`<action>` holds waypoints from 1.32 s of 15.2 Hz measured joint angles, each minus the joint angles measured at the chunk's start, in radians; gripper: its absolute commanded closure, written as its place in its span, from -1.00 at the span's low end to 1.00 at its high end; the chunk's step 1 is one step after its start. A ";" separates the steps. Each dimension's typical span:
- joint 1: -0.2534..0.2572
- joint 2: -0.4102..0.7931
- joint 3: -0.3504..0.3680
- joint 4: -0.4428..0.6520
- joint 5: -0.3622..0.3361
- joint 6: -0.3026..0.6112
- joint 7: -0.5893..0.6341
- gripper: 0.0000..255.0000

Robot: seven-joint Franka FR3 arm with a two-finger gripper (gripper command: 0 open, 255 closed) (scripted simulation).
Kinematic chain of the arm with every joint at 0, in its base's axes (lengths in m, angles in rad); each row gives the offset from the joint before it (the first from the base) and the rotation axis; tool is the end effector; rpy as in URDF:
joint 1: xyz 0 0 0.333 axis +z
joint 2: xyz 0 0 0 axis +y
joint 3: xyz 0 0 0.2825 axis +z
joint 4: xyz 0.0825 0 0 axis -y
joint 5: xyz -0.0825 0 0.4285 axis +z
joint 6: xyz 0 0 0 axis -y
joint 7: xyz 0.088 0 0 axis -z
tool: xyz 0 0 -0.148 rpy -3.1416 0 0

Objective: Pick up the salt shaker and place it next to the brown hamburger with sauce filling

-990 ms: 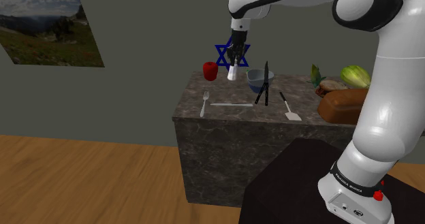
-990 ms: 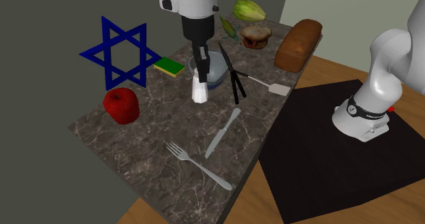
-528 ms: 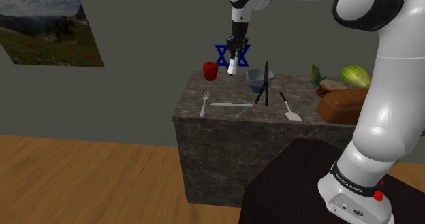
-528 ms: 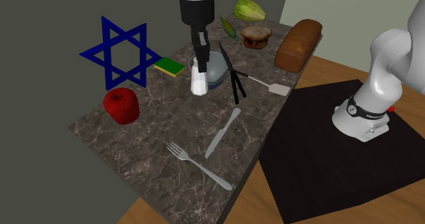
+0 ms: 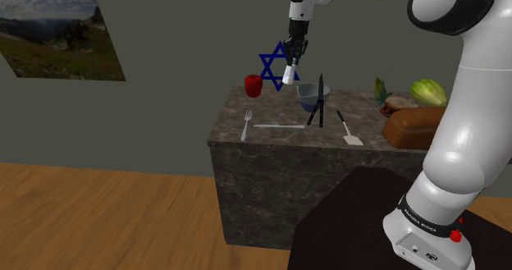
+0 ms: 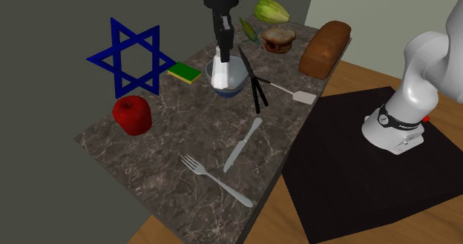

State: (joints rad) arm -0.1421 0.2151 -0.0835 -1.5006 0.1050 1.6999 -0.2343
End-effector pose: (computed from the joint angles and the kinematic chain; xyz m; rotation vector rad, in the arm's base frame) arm 0.6496 -0.1309 0.4627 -3.0542 0.0058 -0.0077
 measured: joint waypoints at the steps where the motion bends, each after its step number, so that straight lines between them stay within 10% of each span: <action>1: -0.013 -0.012 -0.009 -0.017 0.001 0.003 -0.022 1.00; 20: -0.257 -0.047 -0.186 -0.056 0.012 -0.032 -0.442 1.00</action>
State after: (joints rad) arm -0.3990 0.1686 -0.2695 -1.5562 0.1173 1.6682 -0.6758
